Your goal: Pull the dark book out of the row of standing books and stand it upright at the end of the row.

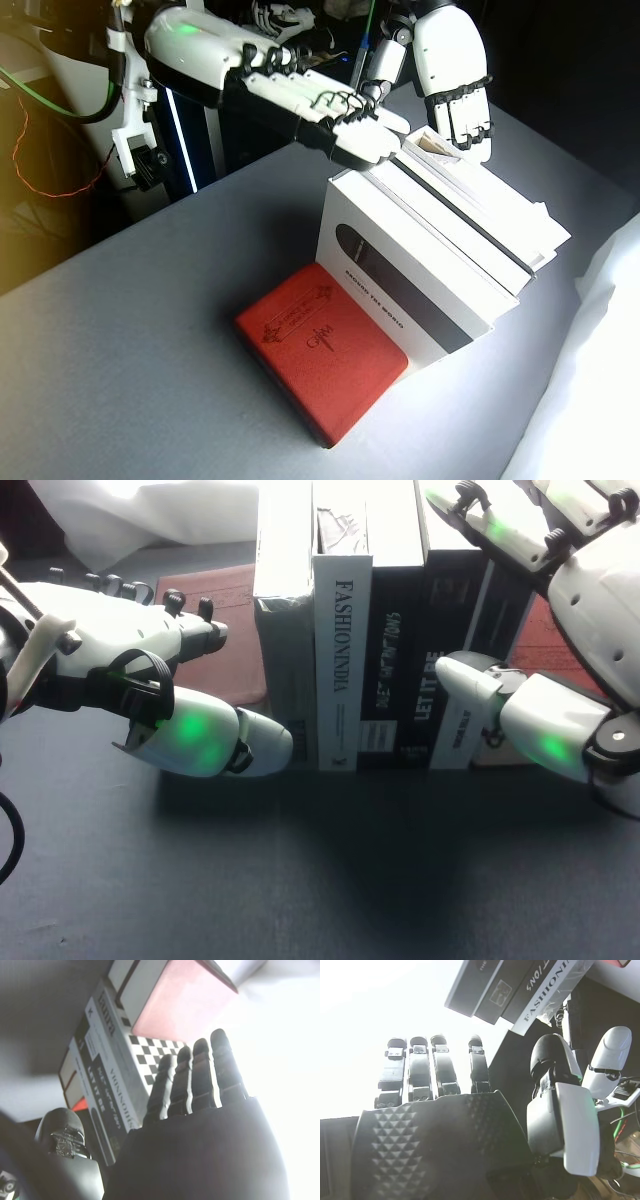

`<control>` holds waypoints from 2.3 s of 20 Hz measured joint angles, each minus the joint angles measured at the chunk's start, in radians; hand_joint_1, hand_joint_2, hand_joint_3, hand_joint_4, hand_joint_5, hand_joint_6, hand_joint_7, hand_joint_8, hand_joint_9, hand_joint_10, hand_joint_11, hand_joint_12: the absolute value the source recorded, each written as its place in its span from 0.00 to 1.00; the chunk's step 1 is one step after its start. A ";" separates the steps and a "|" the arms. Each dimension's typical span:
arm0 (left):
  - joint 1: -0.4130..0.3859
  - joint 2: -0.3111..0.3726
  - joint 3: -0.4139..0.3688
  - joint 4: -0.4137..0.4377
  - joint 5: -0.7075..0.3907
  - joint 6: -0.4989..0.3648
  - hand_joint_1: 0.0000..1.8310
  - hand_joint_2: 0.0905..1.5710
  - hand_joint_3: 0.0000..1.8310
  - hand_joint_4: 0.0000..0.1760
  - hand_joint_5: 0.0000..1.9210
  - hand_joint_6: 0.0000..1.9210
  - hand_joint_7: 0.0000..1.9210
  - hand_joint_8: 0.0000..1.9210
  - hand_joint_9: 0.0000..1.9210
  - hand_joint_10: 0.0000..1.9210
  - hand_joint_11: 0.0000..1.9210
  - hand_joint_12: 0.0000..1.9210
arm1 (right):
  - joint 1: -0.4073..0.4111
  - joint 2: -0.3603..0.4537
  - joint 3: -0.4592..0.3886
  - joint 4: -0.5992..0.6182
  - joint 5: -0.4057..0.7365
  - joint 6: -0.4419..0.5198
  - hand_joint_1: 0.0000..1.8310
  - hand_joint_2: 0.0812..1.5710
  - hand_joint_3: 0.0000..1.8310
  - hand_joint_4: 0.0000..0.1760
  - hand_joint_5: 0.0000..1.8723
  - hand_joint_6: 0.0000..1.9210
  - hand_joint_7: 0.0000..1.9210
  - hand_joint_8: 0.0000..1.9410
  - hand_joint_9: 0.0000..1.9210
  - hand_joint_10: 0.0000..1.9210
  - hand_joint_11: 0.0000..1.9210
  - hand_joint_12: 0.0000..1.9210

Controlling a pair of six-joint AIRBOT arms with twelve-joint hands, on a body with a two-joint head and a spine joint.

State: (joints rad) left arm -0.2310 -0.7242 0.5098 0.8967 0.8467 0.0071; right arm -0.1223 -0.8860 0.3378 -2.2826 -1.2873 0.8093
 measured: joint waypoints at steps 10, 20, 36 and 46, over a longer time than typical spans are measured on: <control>0.000 0.000 0.000 -0.003 0.001 0.000 0.00 0.65 0.00 0.00 0.01 0.00 0.00 0.00 0.00 0.00 0.01 0.04 | -0.014 -0.008 0.033 0.053 0.029 0.017 0.00 0.77 0.01 0.00 0.00 0.00 0.00 0.00 0.00 0.00 0.00 0.00; 0.000 0.000 0.000 -0.011 0.002 0.000 0.00 0.65 0.00 0.00 0.00 0.00 0.00 0.00 0.00 0.00 0.00 0.07 | -0.026 -0.008 0.020 0.050 0.024 -0.008 0.00 0.78 0.01 0.00 0.00 0.00 0.00 0.00 0.00 0.00 0.00 0.00; -0.001 0.000 0.000 -0.014 0.004 0.000 0.00 0.66 0.00 0.00 0.01 0.00 0.00 0.00 0.00 0.00 0.00 0.07 | -0.101 0.005 -0.196 0.068 -0.115 -0.169 0.00 0.79 0.01 0.00 0.00 0.00 0.00 0.00 0.00 0.00 0.00 0.00; -0.001 0.000 0.000 -0.014 0.005 0.000 0.00 0.66 0.00 0.00 0.01 0.00 0.00 0.00 0.00 0.00 0.00 0.07 | -0.158 0.008 -0.278 0.095 -0.157 -0.224 0.00 0.80 0.01 0.00 0.00 0.00 0.00 0.00 0.00 0.00 0.00 0.00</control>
State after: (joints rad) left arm -0.2321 -0.7242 0.5098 0.8829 0.8516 0.0071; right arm -0.2798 -0.8783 0.0593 -2.1880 -1.4445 0.5858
